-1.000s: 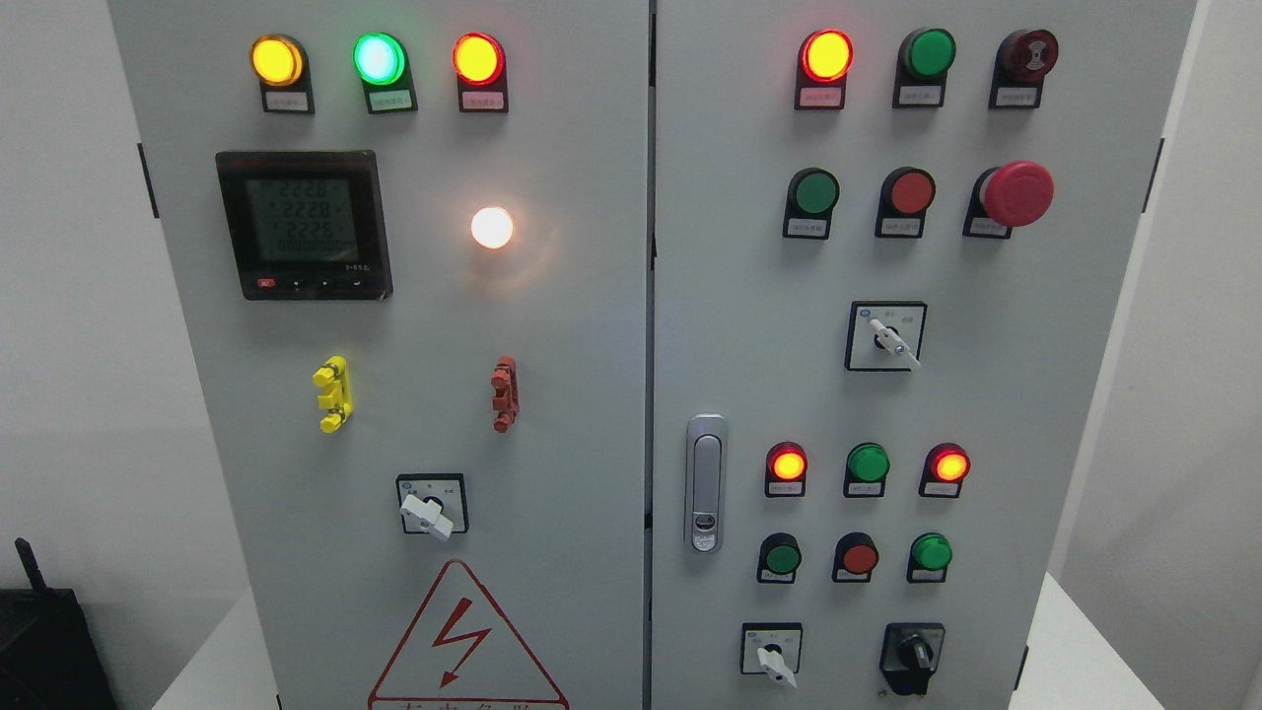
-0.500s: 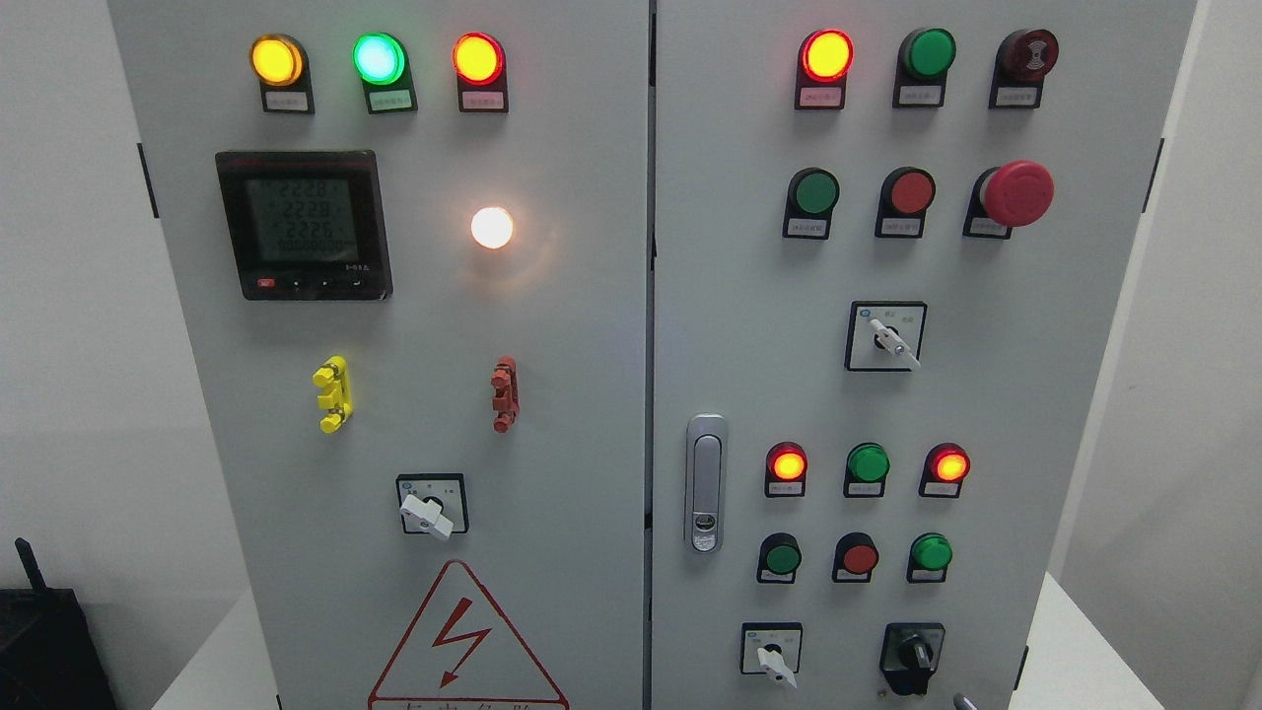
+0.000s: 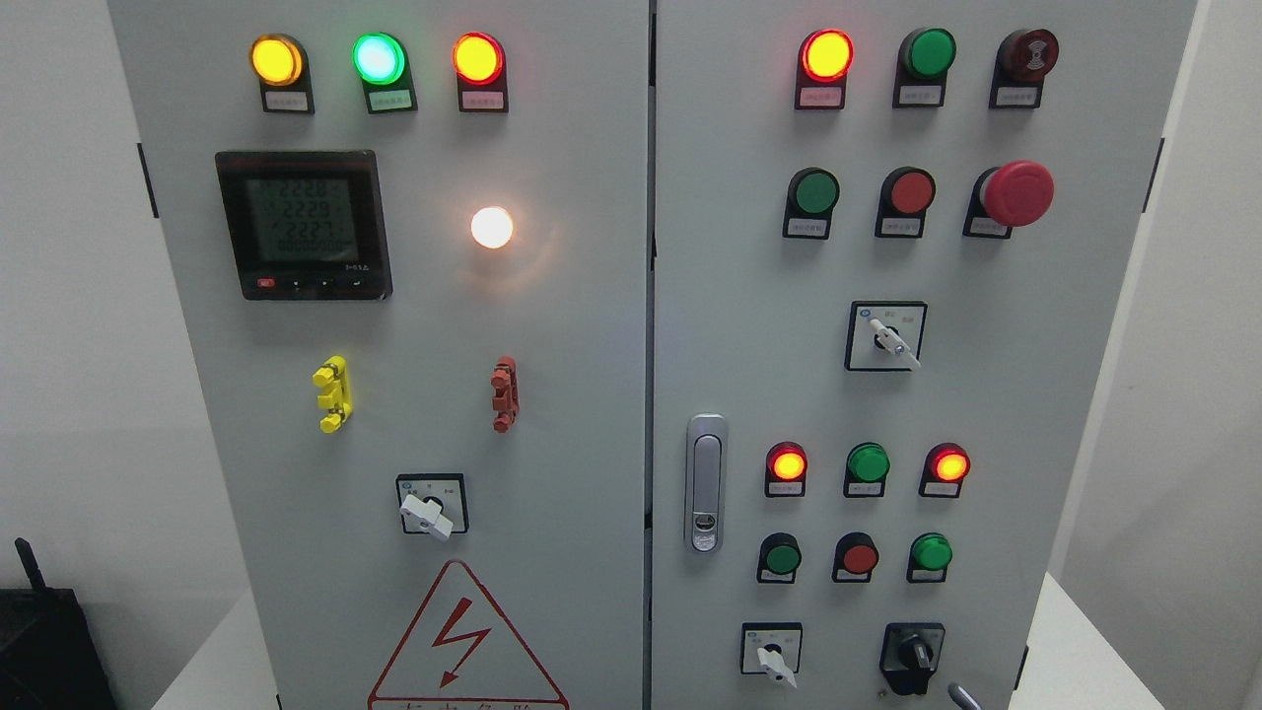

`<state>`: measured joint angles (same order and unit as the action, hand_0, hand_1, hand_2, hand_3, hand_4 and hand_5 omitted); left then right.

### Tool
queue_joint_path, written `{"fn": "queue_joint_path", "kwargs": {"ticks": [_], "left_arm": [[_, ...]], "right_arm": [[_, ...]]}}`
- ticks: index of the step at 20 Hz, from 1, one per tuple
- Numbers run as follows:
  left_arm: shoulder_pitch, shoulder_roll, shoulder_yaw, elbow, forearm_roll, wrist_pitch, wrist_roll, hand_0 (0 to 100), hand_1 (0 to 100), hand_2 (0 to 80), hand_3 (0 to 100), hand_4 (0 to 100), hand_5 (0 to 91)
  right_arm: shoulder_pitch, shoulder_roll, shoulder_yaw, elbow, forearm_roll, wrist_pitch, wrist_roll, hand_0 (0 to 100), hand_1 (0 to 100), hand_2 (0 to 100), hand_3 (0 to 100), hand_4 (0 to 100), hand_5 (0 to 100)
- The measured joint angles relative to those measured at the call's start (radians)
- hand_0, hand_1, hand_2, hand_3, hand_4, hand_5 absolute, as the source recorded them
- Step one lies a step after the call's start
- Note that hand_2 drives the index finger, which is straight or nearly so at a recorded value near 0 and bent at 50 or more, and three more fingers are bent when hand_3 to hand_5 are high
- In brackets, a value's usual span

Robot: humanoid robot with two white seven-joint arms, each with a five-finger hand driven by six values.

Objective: Trip black knob to open circuit

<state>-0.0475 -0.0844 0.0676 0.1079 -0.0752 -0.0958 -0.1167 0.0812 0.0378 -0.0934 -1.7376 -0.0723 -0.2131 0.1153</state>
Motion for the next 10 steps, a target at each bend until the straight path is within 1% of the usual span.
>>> {"fn": "queue_joint_path", "kwargs": {"ticks": [10], "left_arm": [[0.0, 0.0, 0.0, 0.0, 0.0, 0.0, 0.0, 12, 39, 0.0, 0, 0, 0.0]], "right_arm": [[-0.011, 0.0, 0.01, 0.011, 0.0, 0.008, 0.0, 0, 15, 0, 100, 100, 97]]}}
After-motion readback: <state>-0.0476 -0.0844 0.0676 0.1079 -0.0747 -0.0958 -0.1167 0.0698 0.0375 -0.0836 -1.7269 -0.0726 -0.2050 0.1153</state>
